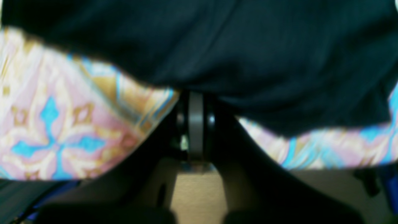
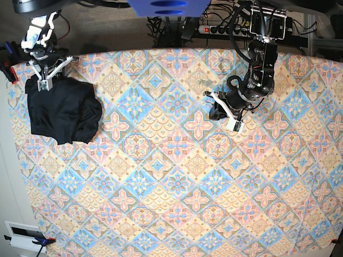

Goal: Layout the t-shirt on the table in an organized manner, then fold the t-shirt properly
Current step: 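Lift the right gripper off the folded shirt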

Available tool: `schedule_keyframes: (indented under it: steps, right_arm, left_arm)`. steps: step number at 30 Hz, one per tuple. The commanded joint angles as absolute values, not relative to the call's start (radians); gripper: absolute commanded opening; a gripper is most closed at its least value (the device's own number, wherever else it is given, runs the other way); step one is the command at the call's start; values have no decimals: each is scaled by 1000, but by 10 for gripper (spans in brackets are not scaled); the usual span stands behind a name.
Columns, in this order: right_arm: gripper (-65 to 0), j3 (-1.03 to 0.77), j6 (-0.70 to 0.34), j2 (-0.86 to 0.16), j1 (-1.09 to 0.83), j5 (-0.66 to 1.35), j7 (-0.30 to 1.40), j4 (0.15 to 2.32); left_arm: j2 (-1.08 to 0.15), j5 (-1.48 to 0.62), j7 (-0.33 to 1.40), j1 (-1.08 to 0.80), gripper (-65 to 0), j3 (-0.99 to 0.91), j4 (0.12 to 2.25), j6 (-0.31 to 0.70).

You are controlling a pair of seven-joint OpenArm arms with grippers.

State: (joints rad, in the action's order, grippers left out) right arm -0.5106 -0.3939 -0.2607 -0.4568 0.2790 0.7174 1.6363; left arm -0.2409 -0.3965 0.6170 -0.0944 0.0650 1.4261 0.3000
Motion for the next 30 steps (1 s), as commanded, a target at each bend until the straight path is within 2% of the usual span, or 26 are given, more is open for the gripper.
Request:
schedule_keyframes:
  steps: [1,15,30]
  right_arm:
    - [-650,-510,-378,-277,-460,242,763,1610]
    - [-650,-509,-377,-381,-390,242,691,1399]
    - [-650,-538,-375,-384,-390,242,659,1406]
  left_arm:
    - [-246,-348,727,-113,-649,70,1412,286]
    - [-248,-348,730,-113,-649,70,1412,286]
    - [-248,-349,731,-114,-649,71,1412,286]
